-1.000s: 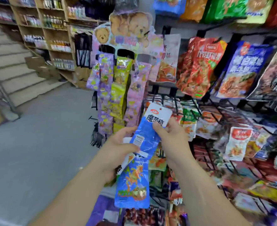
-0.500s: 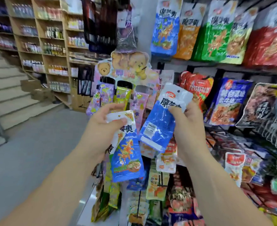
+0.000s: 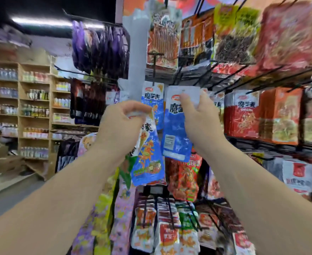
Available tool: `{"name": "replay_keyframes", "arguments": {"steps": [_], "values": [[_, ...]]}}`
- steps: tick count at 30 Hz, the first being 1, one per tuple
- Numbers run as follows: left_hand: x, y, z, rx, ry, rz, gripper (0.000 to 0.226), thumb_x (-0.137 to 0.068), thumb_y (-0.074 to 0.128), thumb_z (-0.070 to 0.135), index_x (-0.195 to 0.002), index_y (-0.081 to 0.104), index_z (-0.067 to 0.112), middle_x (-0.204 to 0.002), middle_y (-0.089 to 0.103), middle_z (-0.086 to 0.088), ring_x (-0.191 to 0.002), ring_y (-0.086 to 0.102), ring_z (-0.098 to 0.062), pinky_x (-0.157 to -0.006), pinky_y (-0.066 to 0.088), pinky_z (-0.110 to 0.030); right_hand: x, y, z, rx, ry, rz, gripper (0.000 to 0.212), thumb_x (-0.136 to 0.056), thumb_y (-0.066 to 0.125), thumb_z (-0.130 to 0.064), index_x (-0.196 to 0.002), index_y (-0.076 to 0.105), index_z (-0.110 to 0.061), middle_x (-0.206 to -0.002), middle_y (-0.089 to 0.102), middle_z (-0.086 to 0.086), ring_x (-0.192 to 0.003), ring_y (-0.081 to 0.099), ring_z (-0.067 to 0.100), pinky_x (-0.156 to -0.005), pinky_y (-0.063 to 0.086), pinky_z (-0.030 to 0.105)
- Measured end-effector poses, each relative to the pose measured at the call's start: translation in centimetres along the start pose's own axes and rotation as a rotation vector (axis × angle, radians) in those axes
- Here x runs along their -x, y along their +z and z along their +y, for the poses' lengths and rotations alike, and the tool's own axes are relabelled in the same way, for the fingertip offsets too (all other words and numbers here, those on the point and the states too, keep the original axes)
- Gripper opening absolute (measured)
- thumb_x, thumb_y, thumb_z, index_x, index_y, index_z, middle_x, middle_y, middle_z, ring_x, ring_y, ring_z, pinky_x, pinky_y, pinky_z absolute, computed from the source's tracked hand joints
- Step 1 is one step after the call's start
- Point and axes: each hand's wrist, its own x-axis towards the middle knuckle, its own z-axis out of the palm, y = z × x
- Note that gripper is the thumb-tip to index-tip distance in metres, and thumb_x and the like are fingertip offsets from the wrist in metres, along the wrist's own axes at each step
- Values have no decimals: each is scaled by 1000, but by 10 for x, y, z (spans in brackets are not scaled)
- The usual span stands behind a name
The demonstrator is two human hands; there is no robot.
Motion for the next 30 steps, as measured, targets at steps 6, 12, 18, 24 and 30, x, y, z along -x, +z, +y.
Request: {"name": "replay_keyframes", "arguments": {"steps": [6, 12, 18, 24, 30], "values": [[-4, 29, 16, -11, 94, 57, 27, -95, 66, 6, -87, 76, 30, -87, 75, 19, -78, 66, 6, -78, 52, -19, 1, 25, -3, -308, 279, -147, 19, -108, 47, -43, -108, 56, -26, -105, 59, -4, -100, 62, 20, -89, 52, 42], [-6, 28, 19, 91, 61, 72, 15, -95, 74, 35, -93, 83, 23, -86, 79, 11, -85, 70, -3, -82, 55, -27, 0, 18, -5, -683, 502, -305, 26, -103, 56, -36, -108, 75, -19, -74, 61, -9, -93, 76, 24, -64, 45, 37], [-10, 16, 1, 109, -20, 127, 12, -97, 72, 19, -95, 79, 29, -93, 77, 15, -89, 70, 6, -87, 58, -26, -16, 14, 9, -453, 411, -99, 25, -98, 70, -16, -120, 59, -15, -114, 68, 12, -97, 72, 33, -85, 61, 58], [-13, 6, -31, -139, -40, 123, 24, -98, 68, 13, -110, 77, 32, -104, 70, 21, -88, 65, 1, -77, 50, -16, -56, 19, 6, -166, 204, -77, 32, -93, 65, -30, -92, 65, 2, -75, 52, 16, -70, 48, 24, -59, 54, 57], [-5, 10, -52, -67, -120, -8, 23, -95, 72, 16, -99, 80, 37, -97, 78, 22, -88, 73, -3, -80, 57, -31, -85, 44, 0, 16, 0, -31, 58, -101, 63, -23, -54, 28, -20, -44, 19, -10, -50, 20, 16, -53, 19, 29]]}}
